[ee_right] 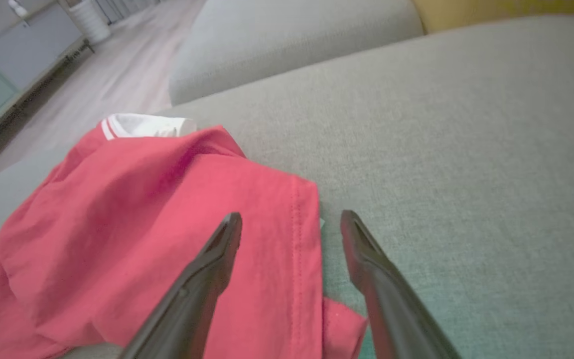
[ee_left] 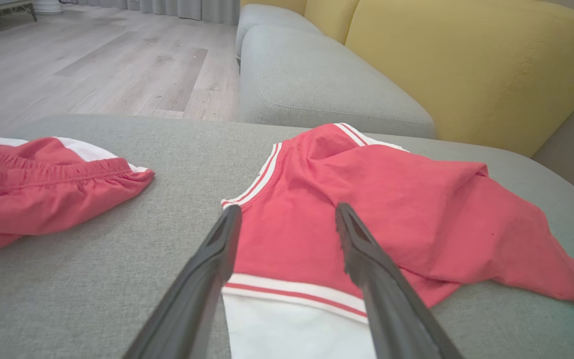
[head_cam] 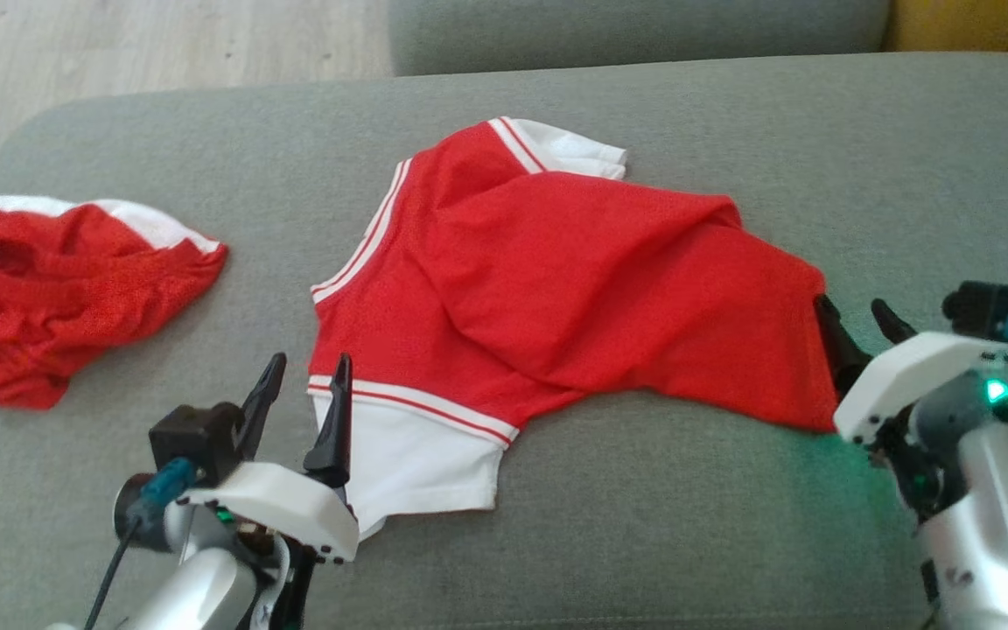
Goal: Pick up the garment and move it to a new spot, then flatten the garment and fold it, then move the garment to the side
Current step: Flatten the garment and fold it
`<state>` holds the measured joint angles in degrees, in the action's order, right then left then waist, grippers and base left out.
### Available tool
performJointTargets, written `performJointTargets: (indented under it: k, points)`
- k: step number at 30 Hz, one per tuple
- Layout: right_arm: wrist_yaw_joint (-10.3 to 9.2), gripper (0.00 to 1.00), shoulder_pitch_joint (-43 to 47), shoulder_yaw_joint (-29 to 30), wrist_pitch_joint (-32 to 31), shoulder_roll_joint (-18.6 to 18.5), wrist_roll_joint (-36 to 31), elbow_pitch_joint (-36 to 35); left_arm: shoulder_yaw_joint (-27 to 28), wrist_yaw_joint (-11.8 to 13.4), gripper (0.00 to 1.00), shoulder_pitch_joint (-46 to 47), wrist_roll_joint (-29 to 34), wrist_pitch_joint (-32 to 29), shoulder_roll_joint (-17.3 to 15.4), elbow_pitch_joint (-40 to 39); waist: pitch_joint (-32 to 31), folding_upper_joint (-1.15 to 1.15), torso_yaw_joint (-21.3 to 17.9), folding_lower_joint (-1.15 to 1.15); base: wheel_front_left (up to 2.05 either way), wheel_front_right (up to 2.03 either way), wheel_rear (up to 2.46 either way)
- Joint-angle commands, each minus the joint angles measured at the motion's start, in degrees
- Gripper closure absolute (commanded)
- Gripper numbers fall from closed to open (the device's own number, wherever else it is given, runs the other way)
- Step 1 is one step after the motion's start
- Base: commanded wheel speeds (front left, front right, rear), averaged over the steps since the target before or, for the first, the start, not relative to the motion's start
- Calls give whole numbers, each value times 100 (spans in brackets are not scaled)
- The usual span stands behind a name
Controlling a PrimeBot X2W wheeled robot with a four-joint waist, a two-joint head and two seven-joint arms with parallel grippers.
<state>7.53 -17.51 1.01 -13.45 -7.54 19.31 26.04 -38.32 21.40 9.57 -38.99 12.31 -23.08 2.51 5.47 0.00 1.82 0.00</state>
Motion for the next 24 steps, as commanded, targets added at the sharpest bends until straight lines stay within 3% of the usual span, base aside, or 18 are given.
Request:
performJointTargets:
  k: [1,7,12,17,18,19,24]
  points:
    - [-4,0,-280,-59,-166,-97,163,-17,239,-22,0,320,-20,80,-85,-83,26,0,89,0,0,0,0]
    - [-4,0,-727,48,-1098,-202,585,905,304,-87,0,336,-97,119,-46,152,71,0,290,0,0,0,0]
    - [-4,0,-1162,267,-1373,-172,804,1560,300,-144,0,390,-116,130,-23,221,198,0,415,0,0,0,0]
    - [-4,0,-1446,128,-1538,-206,923,1962,271,-182,0,457,-118,113,-10,303,272,0,505,0,0,0,0]
    - [-4,29,-1478,80,-1532,-222,960,1988,265,-186,0,462,-120,113,-5,315,274,0,519,0,0,0,0]
    - [-4,97,-1506,28,-1497,-237,1010,1983,264,-188,0,462,-128,114,0,327,271,0,530,0,0,0,0]
    - [-4,100,-1530,-231,-1121,-424,1133,1726,253,-194,0,428,-161,120,22,400,201,0,570,0,0,0,0]
